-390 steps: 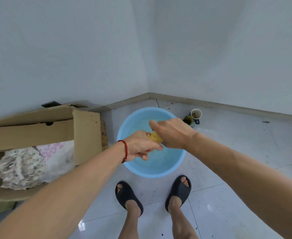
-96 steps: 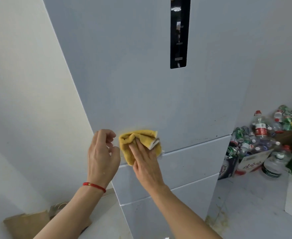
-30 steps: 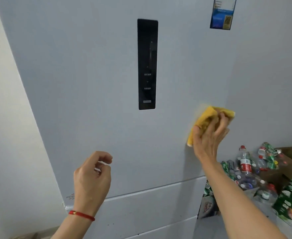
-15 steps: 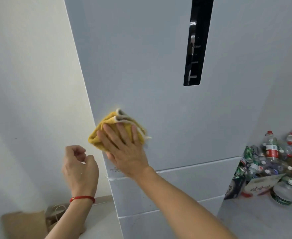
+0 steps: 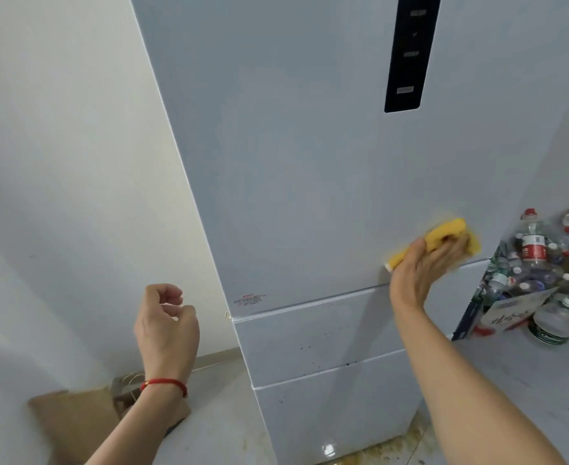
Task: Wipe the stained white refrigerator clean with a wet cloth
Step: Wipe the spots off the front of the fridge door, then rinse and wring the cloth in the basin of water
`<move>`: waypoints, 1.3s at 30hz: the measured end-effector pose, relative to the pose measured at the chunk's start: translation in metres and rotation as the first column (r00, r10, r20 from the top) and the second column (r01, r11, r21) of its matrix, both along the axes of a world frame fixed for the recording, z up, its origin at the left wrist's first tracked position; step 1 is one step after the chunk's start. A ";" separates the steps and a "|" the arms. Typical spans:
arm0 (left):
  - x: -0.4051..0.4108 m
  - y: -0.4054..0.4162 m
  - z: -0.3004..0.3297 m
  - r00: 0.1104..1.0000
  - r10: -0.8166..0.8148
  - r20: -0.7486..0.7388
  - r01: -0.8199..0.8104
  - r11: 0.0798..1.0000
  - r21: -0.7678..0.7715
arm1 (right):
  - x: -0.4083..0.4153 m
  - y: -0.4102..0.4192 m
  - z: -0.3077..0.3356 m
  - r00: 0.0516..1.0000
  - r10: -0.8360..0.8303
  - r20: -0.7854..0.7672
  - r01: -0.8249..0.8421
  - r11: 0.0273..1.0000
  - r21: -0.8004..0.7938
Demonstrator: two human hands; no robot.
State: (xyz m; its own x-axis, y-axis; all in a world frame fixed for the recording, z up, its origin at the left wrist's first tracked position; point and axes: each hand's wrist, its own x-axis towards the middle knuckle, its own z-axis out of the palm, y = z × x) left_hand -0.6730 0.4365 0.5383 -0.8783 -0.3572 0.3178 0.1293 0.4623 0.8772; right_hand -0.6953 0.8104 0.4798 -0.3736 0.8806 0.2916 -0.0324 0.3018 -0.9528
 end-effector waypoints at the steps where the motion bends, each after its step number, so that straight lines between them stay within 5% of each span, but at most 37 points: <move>1: 0.001 -0.005 -0.002 1.000 -0.004 0.005 0.004 1.000 -0.005 | -0.005 -0.016 0.007 0.999 -0.045 -0.029 0.038 0.978 -0.204; 3: 0.004 -0.020 -0.005 1.000 0.005 0.007 -0.004 1.000 -0.006 | -0.014 -0.064 0.014 0.997 -0.079 -0.012 0.067 0.905 -0.420; 8: 0.010 -0.049 -0.014 0.999 0.038 0.036 -0.039 0.999 0.031 | -0.014 -0.239 0.010 0.991 0.112 -0.075 -0.130 0.941 -0.311; 11: 0.017 -0.075 -0.022 0.994 0.071 0.079 -0.074 0.996 0.043 | -0.011 -0.316 0.016 0.966 0.246 -0.074 -0.255 0.887 -0.385; 20: 0.051 -0.126 -0.044 0.970 0.114 0.216 -0.145 0.981 0.131 | 0.033 -0.377 0.008 0.761 0.641 -0.098 -0.593 0.626 -0.506; 25: 0.087 -0.111 -0.063 0.896 -0.129 0.426 -0.117 0.855 0.505 | 0.096 -0.321 -0.001 0.469 0.837 -0.282 -0.745 0.204 -0.635; 30: 0.185 -0.100 -0.067 0.889 -0.223 0.399 -0.146 0.690 0.709 | 0.139 -0.308 -0.013 0.162 0.863 -0.478 -0.573 -0.312 -0.758; 35: 0.294 -0.123 -0.083 0.940 0.093 0.328 -0.282 0.753 0.594 | 0.191 -0.359 -0.032 -0.146 0.865 -0.480 -0.425 -0.493 -0.759; 39: 0.392 -0.158 -0.099 0.815 0.426 0.393 -0.579 0.632 0.515 | 0.260 -0.421 -0.047 -0.419 0.830 -0.368 -0.325 -0.516 -0.793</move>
